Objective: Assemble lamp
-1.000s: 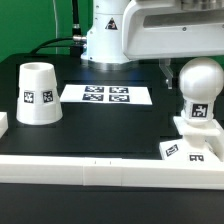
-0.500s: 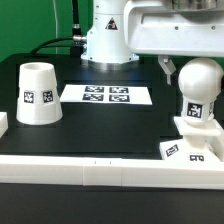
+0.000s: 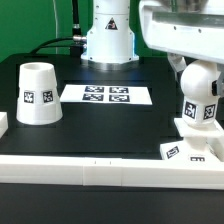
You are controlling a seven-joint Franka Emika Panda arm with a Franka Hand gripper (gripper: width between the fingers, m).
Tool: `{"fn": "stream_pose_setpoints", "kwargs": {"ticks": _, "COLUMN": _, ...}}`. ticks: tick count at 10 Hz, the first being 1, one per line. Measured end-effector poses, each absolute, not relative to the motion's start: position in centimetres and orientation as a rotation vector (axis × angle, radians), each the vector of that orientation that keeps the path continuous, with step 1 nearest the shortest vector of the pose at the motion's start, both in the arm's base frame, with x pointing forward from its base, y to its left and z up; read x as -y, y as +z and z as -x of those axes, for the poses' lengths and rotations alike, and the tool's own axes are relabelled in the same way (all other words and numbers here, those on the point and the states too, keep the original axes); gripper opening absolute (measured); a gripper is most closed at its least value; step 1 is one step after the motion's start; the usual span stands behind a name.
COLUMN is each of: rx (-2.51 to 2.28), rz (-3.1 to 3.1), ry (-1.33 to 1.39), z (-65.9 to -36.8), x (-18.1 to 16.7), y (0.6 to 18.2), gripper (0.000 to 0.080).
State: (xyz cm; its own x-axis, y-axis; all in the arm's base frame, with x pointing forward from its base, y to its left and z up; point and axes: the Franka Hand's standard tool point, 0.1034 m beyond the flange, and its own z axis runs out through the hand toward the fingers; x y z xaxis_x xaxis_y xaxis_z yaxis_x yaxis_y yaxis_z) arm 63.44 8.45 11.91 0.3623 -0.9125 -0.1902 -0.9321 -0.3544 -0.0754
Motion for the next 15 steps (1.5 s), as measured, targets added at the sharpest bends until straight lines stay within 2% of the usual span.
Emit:
{"fn": "stream_pose_setpoints", "kwargs": {"ticks": 5, "rx": -2.09, "rz": 2.077, "ry": 0.223, "z": -63.65, "x": -8.55, "y": 11.89, "gripper": 0.0579}}
{"fn": "stream_pose_setpoints", "kwargs": {"ticks": 6, "rx": -2.056, "rz": 2.109, "ry": 0.22, "z": -63.63, "x": -8.56, "y": 11.83, "gripper": 0.0579}}
{"fn": "stream_pose_setpoints", "kwargs": {"ticks": 7, "rx": -2.015, "rz": 2.145, "ry": 0.215, "z": -63.61, "x": -8.55, "y": 11.8, "gripper": 0.068}}
{"fn": "stream_pose_setpoints", "kwargs": {"ticks": 15, "rx": -1.264, "rz": 2.64, "ry": 0.183, "z": -63.27, "x": -8.59, "y": 12.07, "gripper": 0.0698}}
